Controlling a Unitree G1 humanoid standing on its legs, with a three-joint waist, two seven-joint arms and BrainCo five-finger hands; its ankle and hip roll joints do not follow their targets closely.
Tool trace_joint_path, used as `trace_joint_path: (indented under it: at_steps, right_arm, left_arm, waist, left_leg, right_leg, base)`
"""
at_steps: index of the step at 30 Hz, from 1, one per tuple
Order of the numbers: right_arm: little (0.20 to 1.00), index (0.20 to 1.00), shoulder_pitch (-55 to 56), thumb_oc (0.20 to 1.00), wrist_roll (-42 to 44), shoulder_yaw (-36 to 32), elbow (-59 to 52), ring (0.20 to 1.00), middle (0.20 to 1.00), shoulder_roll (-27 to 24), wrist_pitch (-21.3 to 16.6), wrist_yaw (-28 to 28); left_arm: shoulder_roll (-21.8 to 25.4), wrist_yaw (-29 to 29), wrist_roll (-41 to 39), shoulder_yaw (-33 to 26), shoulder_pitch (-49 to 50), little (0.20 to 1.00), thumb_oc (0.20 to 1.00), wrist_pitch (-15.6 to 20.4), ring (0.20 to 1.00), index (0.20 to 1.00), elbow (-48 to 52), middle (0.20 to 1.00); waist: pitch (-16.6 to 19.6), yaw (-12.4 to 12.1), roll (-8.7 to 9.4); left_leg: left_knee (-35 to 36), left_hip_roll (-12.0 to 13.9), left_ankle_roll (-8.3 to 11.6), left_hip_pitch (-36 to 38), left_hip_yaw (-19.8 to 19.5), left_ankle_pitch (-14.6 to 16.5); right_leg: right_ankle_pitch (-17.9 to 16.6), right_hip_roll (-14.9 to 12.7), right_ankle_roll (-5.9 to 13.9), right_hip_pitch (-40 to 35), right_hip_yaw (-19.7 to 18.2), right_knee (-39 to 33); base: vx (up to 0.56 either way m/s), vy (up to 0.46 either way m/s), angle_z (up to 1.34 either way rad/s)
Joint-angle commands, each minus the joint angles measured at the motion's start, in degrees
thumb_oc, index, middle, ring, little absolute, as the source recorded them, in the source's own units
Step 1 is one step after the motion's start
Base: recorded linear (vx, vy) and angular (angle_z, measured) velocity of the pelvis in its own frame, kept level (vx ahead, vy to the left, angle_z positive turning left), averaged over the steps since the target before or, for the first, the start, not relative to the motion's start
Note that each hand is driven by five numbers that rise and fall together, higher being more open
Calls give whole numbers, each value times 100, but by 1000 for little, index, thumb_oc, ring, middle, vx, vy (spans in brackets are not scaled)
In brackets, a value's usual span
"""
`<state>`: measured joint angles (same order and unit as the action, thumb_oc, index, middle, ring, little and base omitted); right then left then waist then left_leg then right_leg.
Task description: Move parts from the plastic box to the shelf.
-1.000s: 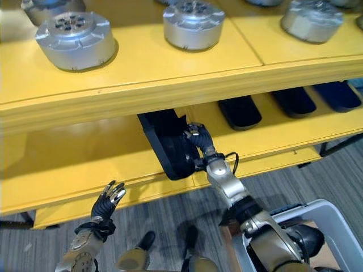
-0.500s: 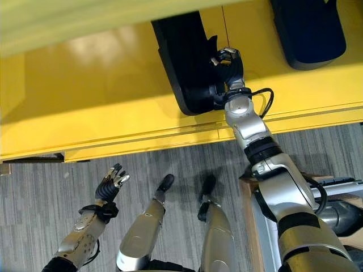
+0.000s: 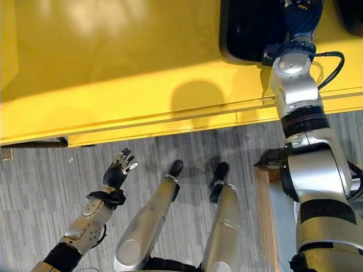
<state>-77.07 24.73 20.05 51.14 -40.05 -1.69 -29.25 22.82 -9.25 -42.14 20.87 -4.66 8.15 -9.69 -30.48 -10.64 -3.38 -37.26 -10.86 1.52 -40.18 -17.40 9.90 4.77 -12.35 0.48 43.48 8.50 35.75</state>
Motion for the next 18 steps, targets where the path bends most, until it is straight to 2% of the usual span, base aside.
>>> trace_joint_path:
  at_steps: [1,6,18]
  right_arm:
    - [200,200,-510,200,182,272,62,200,200,-293,-425,32]
    - [200,200,-889,200,241,662,717,200,200,-334,-325,222]
    - [200,200,-1071,200,5,1089,1255,200,200,132,-194,521]
  left_arm:
    - [263,-40,-68,37,223,1000,1000,267,1000,1000,398,1000]
    - [275,-117,-132,45,-41,1000,1000,325,1000,1000,407,1000]
    - [362,-115,-163,44,-244,1000,1000,410,1000,1000,466,1000]
  waist:
    - [447,-167,229]
    - [436,-280,316]
    - [396,-525,433]
  left_leg:
    - [291,222,-232,-32,379,234]
    - [301,197,-243,-50,293,241]
    - [404,155,-238,52,114,184]
  right_leg:
    - [1197,40,111,-647,-281,479]
    - [1175,31,137,-723,-184,395]
    - [1151,-10,162,-952,15,281]
  base:
    - [29,-4,8]
    - [35,-6,10]
    - [15,-10,8]
